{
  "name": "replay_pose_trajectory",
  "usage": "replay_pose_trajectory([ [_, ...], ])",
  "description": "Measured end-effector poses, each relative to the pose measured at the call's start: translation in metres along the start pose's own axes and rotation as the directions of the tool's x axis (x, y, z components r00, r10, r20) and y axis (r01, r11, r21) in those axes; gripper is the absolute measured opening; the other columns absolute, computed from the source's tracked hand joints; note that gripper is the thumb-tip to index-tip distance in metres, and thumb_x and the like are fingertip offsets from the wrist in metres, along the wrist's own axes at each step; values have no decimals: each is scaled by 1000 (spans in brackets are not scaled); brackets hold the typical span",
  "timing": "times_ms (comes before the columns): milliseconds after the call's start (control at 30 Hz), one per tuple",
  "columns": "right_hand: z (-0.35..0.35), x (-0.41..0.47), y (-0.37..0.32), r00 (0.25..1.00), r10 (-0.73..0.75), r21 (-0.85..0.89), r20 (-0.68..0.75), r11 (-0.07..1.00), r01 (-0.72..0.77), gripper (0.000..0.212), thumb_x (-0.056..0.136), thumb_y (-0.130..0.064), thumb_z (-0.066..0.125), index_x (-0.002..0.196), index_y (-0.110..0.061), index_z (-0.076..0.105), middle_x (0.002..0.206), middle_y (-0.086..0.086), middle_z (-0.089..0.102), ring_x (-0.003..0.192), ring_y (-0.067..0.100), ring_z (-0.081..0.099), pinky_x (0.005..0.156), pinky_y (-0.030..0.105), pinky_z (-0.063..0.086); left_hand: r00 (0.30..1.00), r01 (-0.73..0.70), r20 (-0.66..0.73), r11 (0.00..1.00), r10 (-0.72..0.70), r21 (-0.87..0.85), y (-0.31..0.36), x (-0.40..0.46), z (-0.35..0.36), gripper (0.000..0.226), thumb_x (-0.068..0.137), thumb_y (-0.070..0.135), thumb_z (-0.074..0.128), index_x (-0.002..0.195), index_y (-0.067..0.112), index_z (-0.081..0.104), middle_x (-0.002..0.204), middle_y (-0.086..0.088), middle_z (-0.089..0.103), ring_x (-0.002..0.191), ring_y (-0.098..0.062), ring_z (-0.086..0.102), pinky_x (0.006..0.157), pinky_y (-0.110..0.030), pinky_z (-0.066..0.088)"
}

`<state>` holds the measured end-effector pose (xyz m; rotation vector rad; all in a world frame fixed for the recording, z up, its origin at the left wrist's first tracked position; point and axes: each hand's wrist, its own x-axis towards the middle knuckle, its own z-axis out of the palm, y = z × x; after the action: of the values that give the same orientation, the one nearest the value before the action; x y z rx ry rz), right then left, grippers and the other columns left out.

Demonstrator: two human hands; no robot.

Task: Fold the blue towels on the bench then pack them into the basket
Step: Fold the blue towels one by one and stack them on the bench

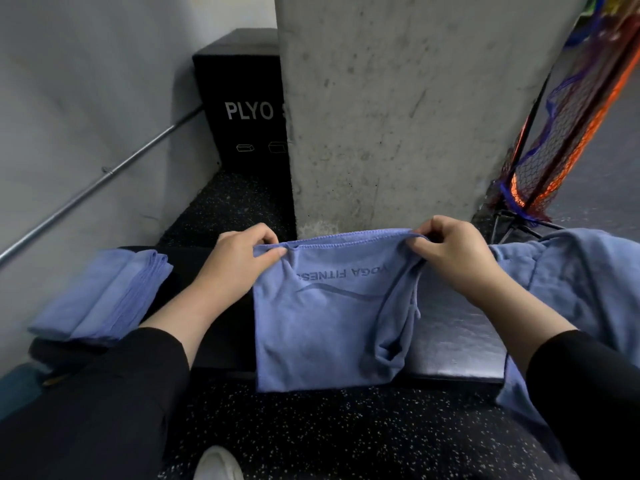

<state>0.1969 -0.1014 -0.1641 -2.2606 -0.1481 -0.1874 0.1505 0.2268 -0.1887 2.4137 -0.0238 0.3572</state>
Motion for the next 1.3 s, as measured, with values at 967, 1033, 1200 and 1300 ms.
replay_pose_trajectory([
  [967, -75, -93, -77, 977, -149, -60, -151, 988, 141, 7, 90, -17, 73, 96, -17, 75, 82, -1, 70, 80, 16, 65, 61, 3, 37, 982, 96, -155, 992, -107, -77, 51, -62, -86, 20, 87, 8, 73, 88, 24, 61, 77, 0, 61, 66, -17, 52, 66, -33, 43],
  [1033, -76, -91, -77, 974, -140, -34, -180, 990, 136, 8, 89, -21, 75, 85, -18, 68, 72, -7, 66, 65, 3, 59, 57, 8, 38, 970, 106, -191, 970, -149, -219, 57, -61, -87, 16, 90, 9, 73, 90, 23, 66, 78, 1, 63, 67, -13, 53, 69, -30, 44],
  [1200, -84, -88, -77, 970, -147, 331, -194, 921, 206, 20, 91, -20, 72, 76, -26, 58, 69, -9, 59, 63, 6, 49, 61, 27, 41, 927, 52, -254, 764, -277, -644, 76, -61, -92, 17, 96, 9, 66, 83, 19, 62, 76, 3, 65, 71, -6, 58, 71, -24, 47],
  [1300, -83, -90, -82, 984, -117, 535, -137, 827, 173, 26, 93, -14, 69, 75, -26, 56, 64, -10, 49, 59, 6, 40, 53, 19, 34, 920, 13, -241, 638, -308, -770, 78, -61, -90, 18, 98, 8, 62, 83, 16, 59, 75, 1, 68, 72, -11, 62, 73, -28, 52],
])
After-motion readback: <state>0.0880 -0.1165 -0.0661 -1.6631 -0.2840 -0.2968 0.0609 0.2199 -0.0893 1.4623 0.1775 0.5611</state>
